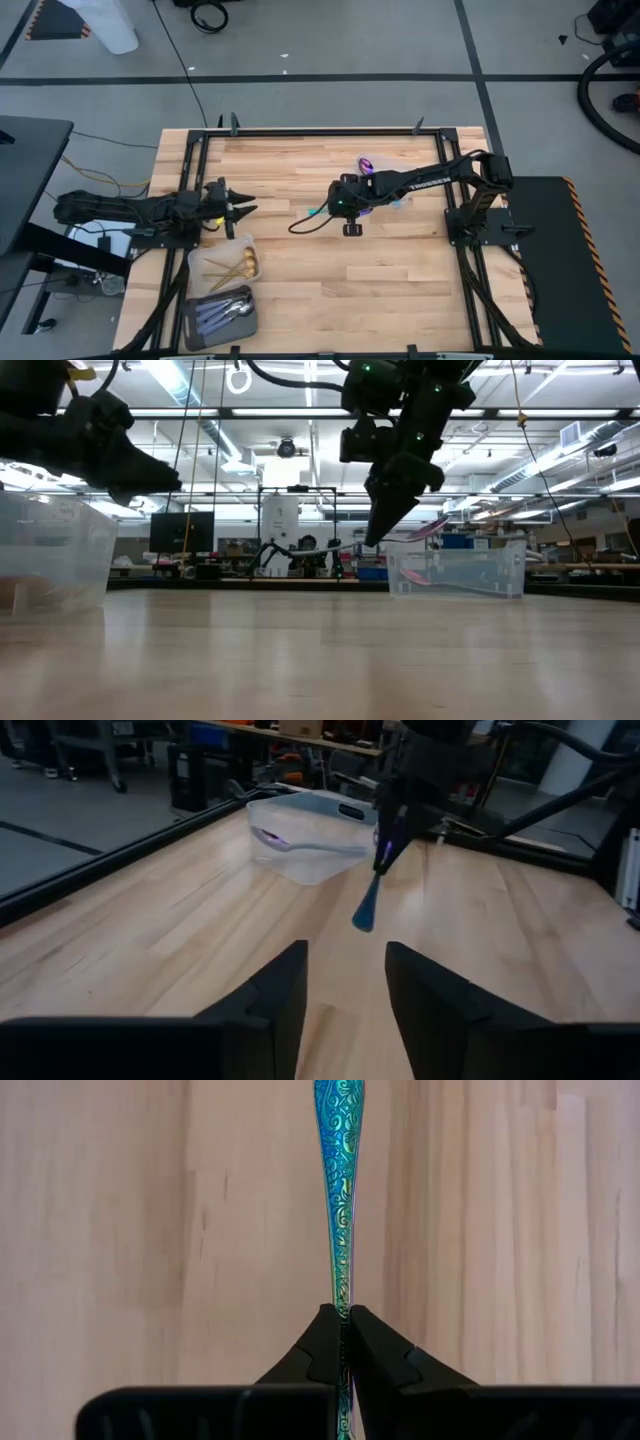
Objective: Sort silverware by color (type)
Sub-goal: Put the blue spoon into the top transparent bin
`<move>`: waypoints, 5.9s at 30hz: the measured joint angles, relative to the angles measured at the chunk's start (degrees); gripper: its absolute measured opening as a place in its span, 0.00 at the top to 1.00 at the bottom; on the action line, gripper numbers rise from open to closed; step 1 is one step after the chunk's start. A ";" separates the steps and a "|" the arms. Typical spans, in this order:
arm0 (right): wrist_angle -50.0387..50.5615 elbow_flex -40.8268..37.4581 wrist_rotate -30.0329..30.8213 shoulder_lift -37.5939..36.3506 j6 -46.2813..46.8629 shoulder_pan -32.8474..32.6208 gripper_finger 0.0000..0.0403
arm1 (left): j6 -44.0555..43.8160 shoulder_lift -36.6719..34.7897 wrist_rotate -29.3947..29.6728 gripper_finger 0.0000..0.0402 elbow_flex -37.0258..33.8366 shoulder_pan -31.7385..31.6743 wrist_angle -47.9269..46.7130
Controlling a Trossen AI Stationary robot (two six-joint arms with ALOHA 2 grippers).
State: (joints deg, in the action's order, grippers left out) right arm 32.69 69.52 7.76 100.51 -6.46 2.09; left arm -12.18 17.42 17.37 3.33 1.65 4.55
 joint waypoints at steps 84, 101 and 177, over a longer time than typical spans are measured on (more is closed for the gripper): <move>-6.90 5.73 54.61 0.00 -56.94 -16.61 0.95 | 1.38 68.14 -16.59 0.90 37.70 -10.42 22.62; -18.28 5.73 50.54 0.04 -54.65 -17.79 0.48 | 2.17 68.14 -13.65 0.97 37.55 -9.42 23.01; -92.45 -27.17 12.63 -11.54 -4.22 -1.54 0.61 | 18.70 68.99 21.71 0.96 37.51 2.68 42.43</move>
State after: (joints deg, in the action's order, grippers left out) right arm -59.76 42.35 20.39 88.97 -10.68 0.55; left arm 6.52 86.41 39.07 40.84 4.32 46.99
